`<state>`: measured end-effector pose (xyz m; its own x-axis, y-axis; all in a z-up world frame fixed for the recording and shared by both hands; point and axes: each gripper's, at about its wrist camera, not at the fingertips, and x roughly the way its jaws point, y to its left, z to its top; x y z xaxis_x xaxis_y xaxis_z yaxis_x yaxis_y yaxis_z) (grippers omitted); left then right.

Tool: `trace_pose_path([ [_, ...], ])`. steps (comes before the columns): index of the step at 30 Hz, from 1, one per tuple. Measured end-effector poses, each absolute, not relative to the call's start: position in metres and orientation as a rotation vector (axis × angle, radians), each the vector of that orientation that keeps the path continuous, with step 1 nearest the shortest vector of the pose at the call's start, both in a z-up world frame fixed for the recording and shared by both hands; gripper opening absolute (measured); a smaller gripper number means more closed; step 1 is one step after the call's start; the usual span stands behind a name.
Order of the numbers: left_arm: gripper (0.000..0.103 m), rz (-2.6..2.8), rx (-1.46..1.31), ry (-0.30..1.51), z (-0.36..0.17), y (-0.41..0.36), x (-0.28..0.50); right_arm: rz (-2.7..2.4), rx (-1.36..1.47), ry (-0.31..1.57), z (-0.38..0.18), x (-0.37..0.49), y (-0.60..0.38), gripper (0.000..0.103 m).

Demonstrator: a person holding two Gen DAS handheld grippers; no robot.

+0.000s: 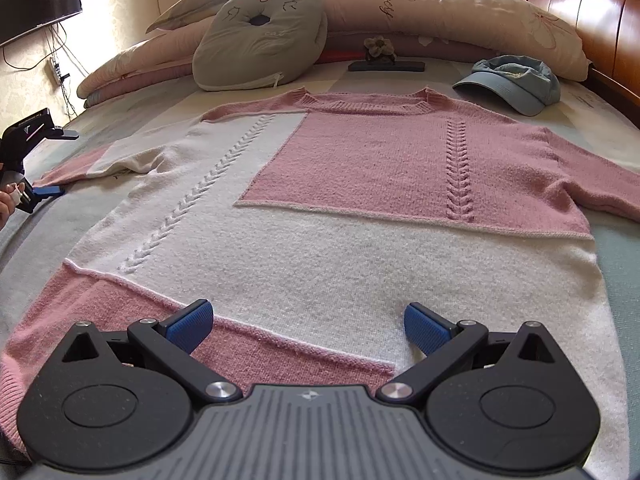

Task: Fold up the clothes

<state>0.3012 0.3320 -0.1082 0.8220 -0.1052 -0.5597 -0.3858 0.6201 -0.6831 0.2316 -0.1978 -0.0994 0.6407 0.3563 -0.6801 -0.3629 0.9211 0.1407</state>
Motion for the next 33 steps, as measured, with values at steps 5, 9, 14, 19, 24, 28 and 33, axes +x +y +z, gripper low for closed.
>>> trace_pose_path([
  [5,0.102,0.194,-0.983,0.487,-0.118,0.364,0.300,0.403,-0.036,0.759,-0.102,0.232,-0.195,0.103],
  [9,0.095,0.219,-0.973,0.455,-0.119,0.382,0.306,0.399,-0.045,0.751,-0.103,0.232,-0.193,0.103],
  [14,0.062,0.318,-0.986,0.417,-0.124,0.403,0.304,0.396,-0.046,0.740,-0.105,0.232,-0.193,0.103],
  [19,0.010,0.428,-0.911,0.446,-0.128,0.415,0.303,0.389,-0.059,0.728,-0.107,0.232,-0.190,0.103],
  [24,0.006,0.452,-0.757,0.472,-0.112,0.415,0.320,0.384,-0.057,0.716,-0.108,0.233,-0.190,0.103],
  [28,0.006,0.403,-0.630,0.407,-0.089,0.412,0.325,0.377,-0.054,0.709,-0.109,0.235,-0.189,0.103],
  [33,0.014,0.411,-0.573,0.407,-0.085,0.419,0.320,0.370,-0.057,0.703,-0.110,0.235,-0.187,0.103],
])
